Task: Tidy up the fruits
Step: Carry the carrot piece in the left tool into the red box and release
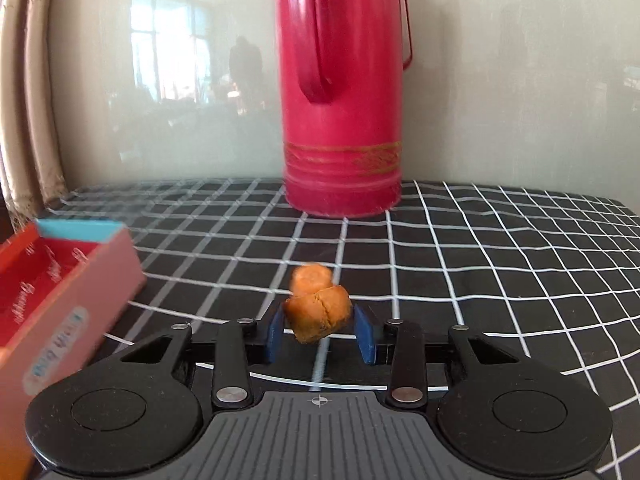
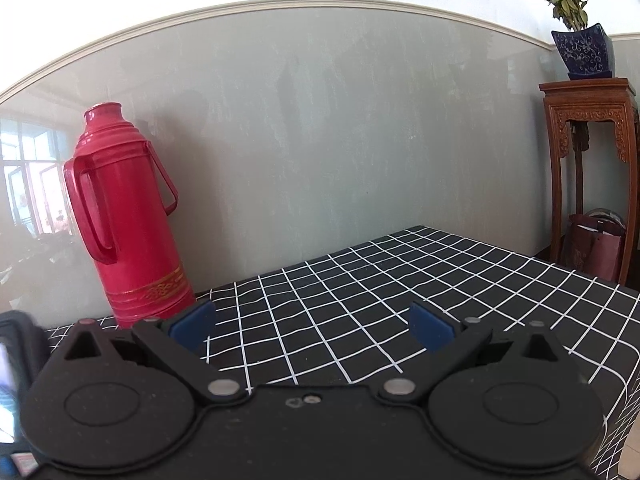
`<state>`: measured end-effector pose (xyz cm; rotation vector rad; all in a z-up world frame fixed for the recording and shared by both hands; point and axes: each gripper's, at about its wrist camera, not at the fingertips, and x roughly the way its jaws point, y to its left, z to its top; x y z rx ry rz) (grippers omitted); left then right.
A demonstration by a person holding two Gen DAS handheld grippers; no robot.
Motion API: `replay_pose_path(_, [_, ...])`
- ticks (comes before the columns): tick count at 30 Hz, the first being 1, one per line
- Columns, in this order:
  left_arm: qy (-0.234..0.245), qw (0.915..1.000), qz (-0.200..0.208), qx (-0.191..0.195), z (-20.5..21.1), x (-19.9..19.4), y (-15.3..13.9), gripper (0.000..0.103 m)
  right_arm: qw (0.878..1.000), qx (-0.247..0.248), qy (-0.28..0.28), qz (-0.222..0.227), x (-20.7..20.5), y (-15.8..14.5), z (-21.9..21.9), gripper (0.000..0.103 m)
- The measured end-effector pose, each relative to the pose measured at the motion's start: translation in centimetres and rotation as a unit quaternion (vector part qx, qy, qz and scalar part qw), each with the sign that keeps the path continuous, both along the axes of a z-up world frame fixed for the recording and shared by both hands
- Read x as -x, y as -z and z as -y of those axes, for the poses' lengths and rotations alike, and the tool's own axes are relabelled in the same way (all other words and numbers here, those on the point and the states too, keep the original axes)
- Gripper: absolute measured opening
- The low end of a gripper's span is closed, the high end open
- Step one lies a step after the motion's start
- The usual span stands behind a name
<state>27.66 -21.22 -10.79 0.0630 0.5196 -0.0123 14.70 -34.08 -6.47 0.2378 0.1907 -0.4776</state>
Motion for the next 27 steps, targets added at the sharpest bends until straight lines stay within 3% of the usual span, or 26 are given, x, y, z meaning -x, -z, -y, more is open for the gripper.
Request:
replay_pose_path(8, [-0.015,0.9991,0.040,-0.009,-5.3,2.5,-2.9,0.038,1.000,0.020,-0.006,-0.013,-1.0,0.0,-2.1,0.097])
replay_pose_path(15, [-0.062,0.9961,0.061,-0.014,-11.6,3.5,-5.1,0.038,0.998,0.046,-0.026,-0.029,-2.4,0.2,-5.3,0.097])
replay_pose_path(27, [-0.151,0.9877,0.036,-0.015,-21.9,3.5,-4.4,0.038,0.991,0.074,-0.099,-0.052,-5.4,1.0,-11.7,0.097])
